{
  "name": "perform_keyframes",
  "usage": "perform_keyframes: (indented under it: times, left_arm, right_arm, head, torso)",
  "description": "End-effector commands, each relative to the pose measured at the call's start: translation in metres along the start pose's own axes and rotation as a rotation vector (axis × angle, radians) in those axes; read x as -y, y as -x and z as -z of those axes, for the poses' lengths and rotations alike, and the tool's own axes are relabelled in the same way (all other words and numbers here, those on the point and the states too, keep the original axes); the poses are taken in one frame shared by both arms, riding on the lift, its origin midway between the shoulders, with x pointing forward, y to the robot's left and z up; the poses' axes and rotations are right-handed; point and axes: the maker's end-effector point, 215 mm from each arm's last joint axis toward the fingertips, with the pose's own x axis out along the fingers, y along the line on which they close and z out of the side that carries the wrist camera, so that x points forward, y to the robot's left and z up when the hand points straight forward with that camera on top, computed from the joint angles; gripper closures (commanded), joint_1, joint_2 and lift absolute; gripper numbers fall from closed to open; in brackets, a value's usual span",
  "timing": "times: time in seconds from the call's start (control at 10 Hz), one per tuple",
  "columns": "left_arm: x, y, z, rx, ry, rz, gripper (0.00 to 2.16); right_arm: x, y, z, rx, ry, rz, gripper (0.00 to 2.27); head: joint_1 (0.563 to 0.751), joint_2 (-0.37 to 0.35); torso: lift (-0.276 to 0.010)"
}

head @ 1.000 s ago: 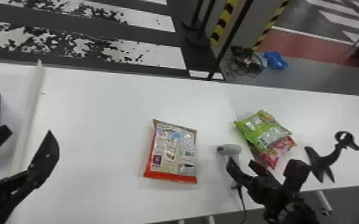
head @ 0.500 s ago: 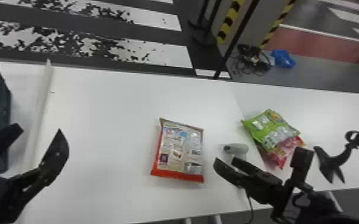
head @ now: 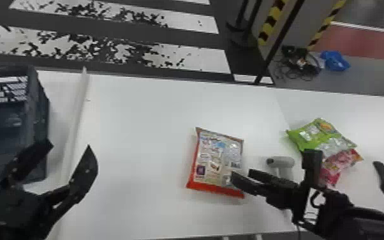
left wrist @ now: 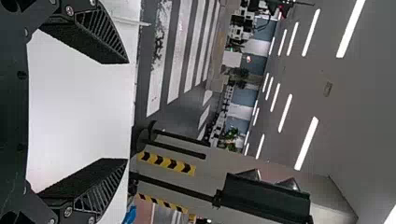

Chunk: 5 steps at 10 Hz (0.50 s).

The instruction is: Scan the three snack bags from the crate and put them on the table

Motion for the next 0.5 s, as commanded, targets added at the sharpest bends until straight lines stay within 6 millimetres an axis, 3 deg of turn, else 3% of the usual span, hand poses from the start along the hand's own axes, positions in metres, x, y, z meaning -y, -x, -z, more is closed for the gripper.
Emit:
perform_keyframes:
  times: [0.0,0.1,0.2,0.3,0.4]
  left_arm:
    - [0.000,0.004,0.005,-0.013,-0.011,-0.005,0.14]
    - [0.000,0.007,0.008,-0.020,-0.013,-0.008,0.14]
    - [0.000,0.009,0.008,-0.018,-0.018,-0.010,0.14]
    - [-0.001,0.010,0.009,-0.019,-0.017,-0.014,0.14]
    - [-0.001,0.009,0.009,-0.015,-0.015,-0.018,0.14]
  right_arm:
    - [0.005,-0.019,0.006,-0.039,-0.006,-0.022,0.09]
    - [0.002,-0.026,0.007,-0.051,0.000,-0.042,0.11]
    - [-0.002,-0.030,0.005,-0.057,-0.004,-0.078,0.83]
    - [-0.001,-0.031,0.013,-0.097,-0.040,-0.088,2.23]
    - [-0.005,-0.030,0.015,-0.096,-0.051,-0.108,2.24]
  head:
    - [0.695,-0.186]
    - [0.695,-0.176]
    - [0.695,-0.167]
    - [0.695,-0.160]
    - [0.695,-0.150]
  torso:
    - [-0.094]
    - [-0.094]
    - [-0.094]
    - [-0.094]
    - [-0.094]
